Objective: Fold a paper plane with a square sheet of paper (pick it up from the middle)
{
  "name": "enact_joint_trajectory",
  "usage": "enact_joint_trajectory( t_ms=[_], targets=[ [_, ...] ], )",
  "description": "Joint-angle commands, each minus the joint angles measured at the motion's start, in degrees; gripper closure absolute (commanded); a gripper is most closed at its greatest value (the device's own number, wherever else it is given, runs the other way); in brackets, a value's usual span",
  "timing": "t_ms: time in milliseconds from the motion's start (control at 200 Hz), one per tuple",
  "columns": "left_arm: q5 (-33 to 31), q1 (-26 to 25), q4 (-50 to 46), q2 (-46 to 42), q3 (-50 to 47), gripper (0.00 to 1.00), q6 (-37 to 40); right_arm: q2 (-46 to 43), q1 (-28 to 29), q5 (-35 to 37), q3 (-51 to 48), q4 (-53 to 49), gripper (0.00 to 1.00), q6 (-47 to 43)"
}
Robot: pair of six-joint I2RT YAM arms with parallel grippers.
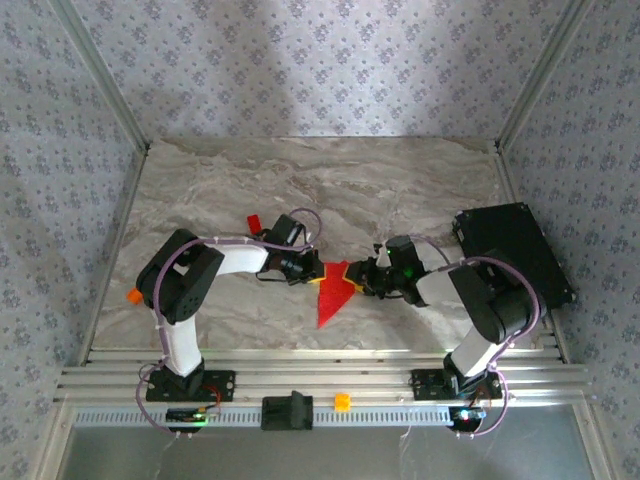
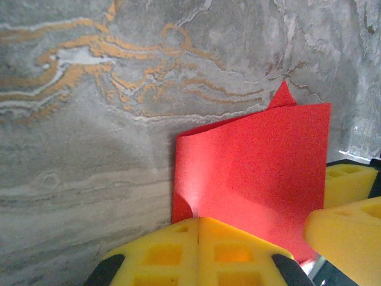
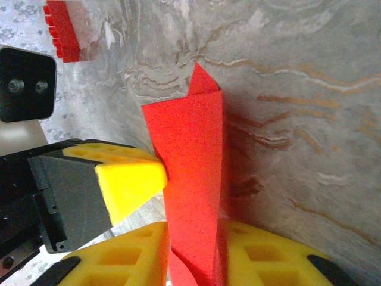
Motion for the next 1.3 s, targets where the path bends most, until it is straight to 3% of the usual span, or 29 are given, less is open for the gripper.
enact_joint_trajectory(
  t_ms=[0,85,415,575,725,1044,1294],
  targets=[
    [-3.3,0.5,-4.2,0.1,-1.8,0.95,1.0,1.6,-0.4,-2.2,1.4,2.9,0.72,0.2],
    [-3.5,0.4,-4.1,0.0,-1.9,0.95,0.9,1.8,-0.6,-2.4,1.2,2.5,0.74,-0.2],
    [-2.8,0.5,-5.0,-0.9,0.6,0.93,1.0,1.1,-1.6,-3.0,1.4,-1.0,0.96,-2.4],
    [-5.4,0.5,-10.6,-5.1,6.1,0.86,5.1,0.2,-1.3,-1.0,0.9,-0.6,1.00,-0.3],
    [-8.6,-0.6,-10.8,-10.7,4.4,0.80,9.0,-3.5,-1.0,5.0,-0.6,-1.5,1.00,2.9],
    [-26.4,-14.2,-10.1,-21.9,-6.4,0.68,19.1,-10.9,0.4,15.7,-1.2,-8.8,1.00,7.0],
    [-40.0,-24.8,-13.9,-19.6,-3.4,0.63,24.8,-12.5,1.9,18.5,-0.6,-11.7,1.00,7.9]
  ],
)
